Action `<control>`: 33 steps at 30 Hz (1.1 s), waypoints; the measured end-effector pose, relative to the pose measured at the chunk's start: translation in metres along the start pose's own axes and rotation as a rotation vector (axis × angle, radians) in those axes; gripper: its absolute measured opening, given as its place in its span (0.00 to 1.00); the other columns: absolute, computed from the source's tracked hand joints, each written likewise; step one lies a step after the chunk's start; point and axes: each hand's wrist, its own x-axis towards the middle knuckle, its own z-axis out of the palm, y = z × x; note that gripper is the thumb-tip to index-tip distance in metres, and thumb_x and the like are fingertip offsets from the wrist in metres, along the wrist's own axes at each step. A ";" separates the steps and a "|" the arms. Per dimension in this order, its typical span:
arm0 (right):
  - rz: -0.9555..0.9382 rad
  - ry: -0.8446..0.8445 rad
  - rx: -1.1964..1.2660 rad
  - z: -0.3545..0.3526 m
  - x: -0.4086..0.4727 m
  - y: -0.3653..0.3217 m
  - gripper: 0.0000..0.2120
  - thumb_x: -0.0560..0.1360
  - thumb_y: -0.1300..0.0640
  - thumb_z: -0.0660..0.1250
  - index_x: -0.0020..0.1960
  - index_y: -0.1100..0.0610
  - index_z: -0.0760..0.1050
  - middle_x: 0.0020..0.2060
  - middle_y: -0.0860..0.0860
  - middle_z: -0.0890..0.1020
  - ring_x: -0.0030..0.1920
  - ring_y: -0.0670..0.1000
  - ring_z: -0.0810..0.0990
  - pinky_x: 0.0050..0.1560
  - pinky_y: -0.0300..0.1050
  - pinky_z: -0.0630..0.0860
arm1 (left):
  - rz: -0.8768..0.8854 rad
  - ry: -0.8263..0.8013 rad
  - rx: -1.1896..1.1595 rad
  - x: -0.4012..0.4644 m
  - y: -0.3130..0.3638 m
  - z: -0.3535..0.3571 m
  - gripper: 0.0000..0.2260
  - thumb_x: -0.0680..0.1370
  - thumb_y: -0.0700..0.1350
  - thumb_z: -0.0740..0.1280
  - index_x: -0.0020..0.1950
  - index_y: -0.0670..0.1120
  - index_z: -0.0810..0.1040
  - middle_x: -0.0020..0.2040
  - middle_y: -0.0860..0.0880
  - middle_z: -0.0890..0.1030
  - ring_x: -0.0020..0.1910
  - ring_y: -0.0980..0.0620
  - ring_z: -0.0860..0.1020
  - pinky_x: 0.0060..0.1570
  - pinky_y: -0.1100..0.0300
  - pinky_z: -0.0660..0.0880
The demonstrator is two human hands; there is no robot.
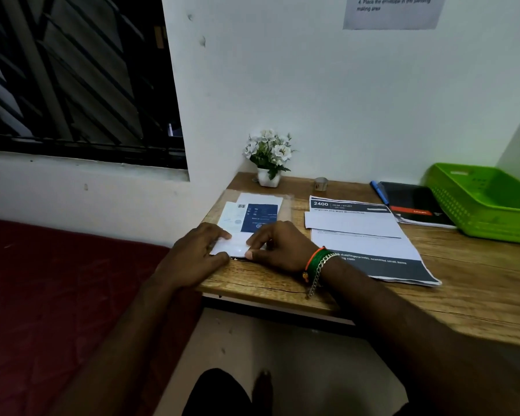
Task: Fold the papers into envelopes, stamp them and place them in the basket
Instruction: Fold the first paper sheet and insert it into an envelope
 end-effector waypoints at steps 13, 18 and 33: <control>0.097 -0.057 0.096 -0.003 -0.006 -0.003 0.10 0.70 0.52 0.78 0.51 0.51 0.86 0.57 0.46 0.84 0.52 0.42 0.80 0.52 0.37 0.73 | -0.020 0.004 0.016 0.004 0.000 0.002 0.18 0.73 0.60 0.65 0.62 0.60 0.75 0.68 0.57 0.73 0.61 0.54 0.74 0.51 0.56 0.73; 0.087 -0.064 0.136 -0.005 -0.002 0.003 0.09 0.70 0.53 0.77 0.50 0.51 0.87 0.54 0.46 0.86 0.55 0.43 0.82 0.60 0.44 0.78 | -0.008 0.024 0.039 0.006 -0.002 0.003 0.20 0.71 0.59 0.66 0.62 0.60 0.76 0.67 0.57 0.74 0.59 0.54 0.73 0.47 0.59 0.70; -0.047 0.336 0.210 -0.015 -0.003 -0.032 0.04 0.74 0.53 0.73 0.43 0.52 0.81 0.49 0.50 0.84 0.53 0.49 0.82 0.58 0.50 0.77 | -0.036 0.498 -0.349 -0.020 0.029 0.000 0.34 0.73 0.56 0.71 0.78 0.59 0.62 0.68 0.56 0.75 0.67 0.61 0.74 0.61 0.53 0.76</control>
